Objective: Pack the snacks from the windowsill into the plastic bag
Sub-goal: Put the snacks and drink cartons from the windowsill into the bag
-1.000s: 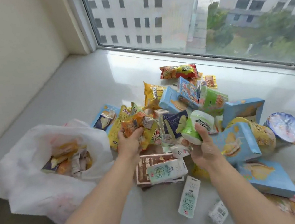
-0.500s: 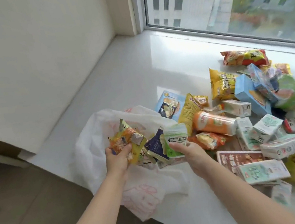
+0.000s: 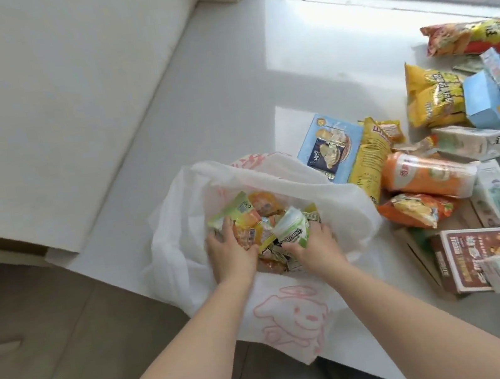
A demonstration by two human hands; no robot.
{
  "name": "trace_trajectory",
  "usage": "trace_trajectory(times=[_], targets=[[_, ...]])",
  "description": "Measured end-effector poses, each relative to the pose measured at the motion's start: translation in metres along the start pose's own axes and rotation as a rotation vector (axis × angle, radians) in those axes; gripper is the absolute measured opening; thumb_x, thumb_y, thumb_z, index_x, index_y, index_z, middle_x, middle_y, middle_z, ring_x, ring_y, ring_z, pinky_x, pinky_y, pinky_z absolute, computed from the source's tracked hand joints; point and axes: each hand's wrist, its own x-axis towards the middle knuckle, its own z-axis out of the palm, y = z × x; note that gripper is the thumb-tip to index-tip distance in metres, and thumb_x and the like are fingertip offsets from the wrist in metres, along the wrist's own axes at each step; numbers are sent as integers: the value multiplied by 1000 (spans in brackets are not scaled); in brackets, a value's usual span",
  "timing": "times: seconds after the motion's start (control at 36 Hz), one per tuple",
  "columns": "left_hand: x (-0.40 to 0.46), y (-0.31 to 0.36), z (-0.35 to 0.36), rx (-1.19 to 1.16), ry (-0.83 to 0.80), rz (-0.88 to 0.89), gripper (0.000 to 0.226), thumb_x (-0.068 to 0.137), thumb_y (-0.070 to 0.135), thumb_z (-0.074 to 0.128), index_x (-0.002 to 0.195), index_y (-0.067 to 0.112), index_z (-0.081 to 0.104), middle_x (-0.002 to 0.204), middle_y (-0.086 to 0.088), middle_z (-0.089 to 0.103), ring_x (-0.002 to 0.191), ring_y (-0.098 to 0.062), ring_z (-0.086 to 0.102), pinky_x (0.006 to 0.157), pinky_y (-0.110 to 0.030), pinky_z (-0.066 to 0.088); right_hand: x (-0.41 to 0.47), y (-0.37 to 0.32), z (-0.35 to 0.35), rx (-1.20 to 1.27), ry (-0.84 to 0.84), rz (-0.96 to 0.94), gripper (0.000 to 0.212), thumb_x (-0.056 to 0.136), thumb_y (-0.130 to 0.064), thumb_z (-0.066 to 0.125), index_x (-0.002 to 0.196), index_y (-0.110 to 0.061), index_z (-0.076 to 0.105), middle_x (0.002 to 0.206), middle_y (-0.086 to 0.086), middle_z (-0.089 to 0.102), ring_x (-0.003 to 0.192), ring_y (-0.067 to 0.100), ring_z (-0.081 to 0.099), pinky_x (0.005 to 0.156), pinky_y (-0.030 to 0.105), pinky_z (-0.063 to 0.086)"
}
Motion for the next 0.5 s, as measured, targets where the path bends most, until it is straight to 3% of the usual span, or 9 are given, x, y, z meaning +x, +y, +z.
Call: trace_trajectory(times=[0.08,0.17,0.31,0.42,0.5], targets=[[-5,6,8,165,-81,8,93,84,34,66,150,35,0,155,-14,5,135,-35,23,109,-39,28,-4,-7,6,-89,2,10,76,92,-44,51,148,-9,12,145,20,24,131,38,35,105,41,31],[-5,14,8,214,-111,-8,97,83,34,66,150,32,-4,156,-15,1,136,-35,18,111,-37,24,-4,-9,3,-126,-12,0,74,95,-46,46,149,-12,9,146,21,24,130,39,36,103,43,34],[-14,39,0,296,45,103,90,78,43,57,150,30,5,158,-9,-1,139,-33,14,113,-43,22,-7,6,-22,-253,71,-58,56,98,-47,33,141,-12,33,136,13,39,122,32,39,100,40,34],[-35,69,1,186,127,264,80,80,34,57,149,21,20,156,-11,9,141,-31,12,117,-41,11,-15,24,-45,-123,171,-110,41,98,-35,38,128,-11,53,130,8,46,123,26,39,101,36,33],[-47,99,7,169,134,413,72,80,28,59,145,18,29,153,-10,17,139,-29,15,117,-40,13,-24,44,-69,-57,249,-157,32,96,-26,42,122,-15,58,126,4,50,121,23,42,100,35,36]])
